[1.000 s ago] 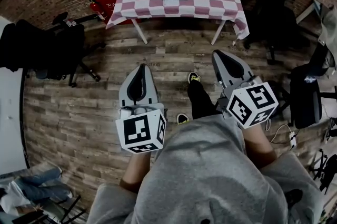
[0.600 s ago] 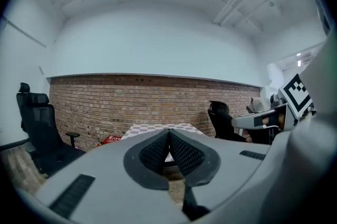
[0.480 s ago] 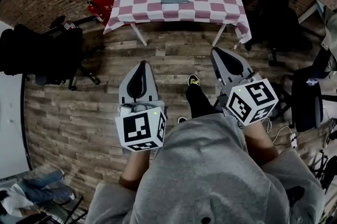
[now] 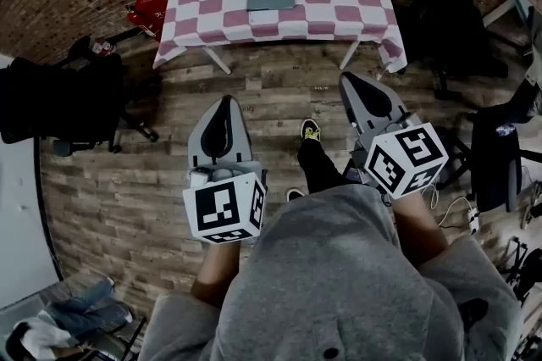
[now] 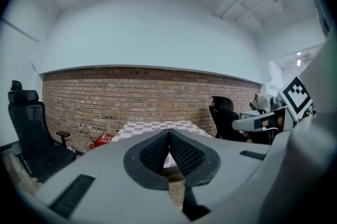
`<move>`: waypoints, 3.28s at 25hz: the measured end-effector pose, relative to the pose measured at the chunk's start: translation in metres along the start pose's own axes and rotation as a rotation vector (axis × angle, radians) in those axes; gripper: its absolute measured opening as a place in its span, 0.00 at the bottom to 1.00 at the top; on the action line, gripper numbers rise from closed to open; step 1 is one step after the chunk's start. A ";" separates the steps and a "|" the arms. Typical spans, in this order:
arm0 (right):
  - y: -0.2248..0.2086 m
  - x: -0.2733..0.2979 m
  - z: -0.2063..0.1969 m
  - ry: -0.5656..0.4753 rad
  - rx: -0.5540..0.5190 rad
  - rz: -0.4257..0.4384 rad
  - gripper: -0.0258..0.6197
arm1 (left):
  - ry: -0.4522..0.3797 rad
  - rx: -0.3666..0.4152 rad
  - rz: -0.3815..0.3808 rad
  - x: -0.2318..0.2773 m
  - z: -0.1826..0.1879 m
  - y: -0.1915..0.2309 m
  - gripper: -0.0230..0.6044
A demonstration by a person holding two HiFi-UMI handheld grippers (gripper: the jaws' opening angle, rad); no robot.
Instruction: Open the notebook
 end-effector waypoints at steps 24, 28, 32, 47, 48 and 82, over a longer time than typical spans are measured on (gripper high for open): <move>-0.108 0.144 -0.012 0.115 0.048 -0.006 0.08 | 0.092 0.016 0.079 0.166 -0.021 0.040 0.05; -0.116 0.157 -0.006 0.116 0.054 0.011 0.08 | 0.101 0.018 0.083 0.183 -0.021 0.039 0.05; -0.126 0.170 0.000 0.112 0.059 0.026 0.08 | 0.104 0.021 0.079 0.201 -0.019 0.035 0.05; -0.142 0.191 0.012 0.094 0.080 0.077 0.08 | 0.101 0.038 0.074 0.234 -0.010 0.021 0.05; -0.143 0.191 0.013 0.091 0.081 0.081 0.08 | 0.097 0.039 0.074 0.235 -0.008 0.019 0.05; -0.180 0.249 -0.007 0.135 0.181 0.016 0.08 | 0.173 0.053 -0.003 0.305 -0.037 0.038 0.05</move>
Point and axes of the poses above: the fingertips, and each gripper's own axes: x forward along the fingers, y to its left, z out of its top, the point moved 3 cm from there along -x, backward along the fingers, and after that the axes turned 14 degrees about -y, right-handed, at the moved point
